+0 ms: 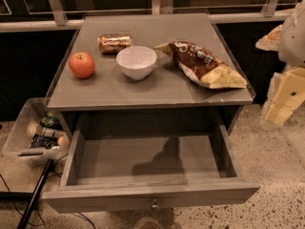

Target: Close top drawer

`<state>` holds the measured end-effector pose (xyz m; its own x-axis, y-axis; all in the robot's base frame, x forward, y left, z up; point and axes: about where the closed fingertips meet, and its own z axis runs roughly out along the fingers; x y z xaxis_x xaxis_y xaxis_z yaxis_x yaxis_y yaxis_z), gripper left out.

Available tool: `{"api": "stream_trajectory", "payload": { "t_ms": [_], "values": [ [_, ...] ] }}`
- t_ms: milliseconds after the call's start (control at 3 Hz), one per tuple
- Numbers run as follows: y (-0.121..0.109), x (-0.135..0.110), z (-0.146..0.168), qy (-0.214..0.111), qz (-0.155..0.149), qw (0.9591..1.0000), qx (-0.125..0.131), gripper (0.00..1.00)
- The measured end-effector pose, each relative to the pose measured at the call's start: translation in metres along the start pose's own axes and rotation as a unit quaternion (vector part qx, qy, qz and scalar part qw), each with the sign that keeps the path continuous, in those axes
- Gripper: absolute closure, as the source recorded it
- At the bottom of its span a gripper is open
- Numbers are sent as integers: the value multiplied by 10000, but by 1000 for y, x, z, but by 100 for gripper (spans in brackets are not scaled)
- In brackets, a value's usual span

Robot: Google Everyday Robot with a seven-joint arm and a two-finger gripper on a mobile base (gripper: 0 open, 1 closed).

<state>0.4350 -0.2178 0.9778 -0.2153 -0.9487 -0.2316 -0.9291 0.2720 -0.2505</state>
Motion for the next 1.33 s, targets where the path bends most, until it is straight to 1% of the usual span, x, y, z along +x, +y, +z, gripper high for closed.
{"api": "stream_trajectory", "payload": {
  "t_ms": [333,667,1000,1333],
  "values": [
    [16,12,6,-343,223,9992,-19,0],
    [42,25,25,-877,505,9948,-133,18],
    [62,34,41,-1211,667,9901,-251,41],
    [91,39,64,-1581,724,9846,-175,64]
  ]
}}
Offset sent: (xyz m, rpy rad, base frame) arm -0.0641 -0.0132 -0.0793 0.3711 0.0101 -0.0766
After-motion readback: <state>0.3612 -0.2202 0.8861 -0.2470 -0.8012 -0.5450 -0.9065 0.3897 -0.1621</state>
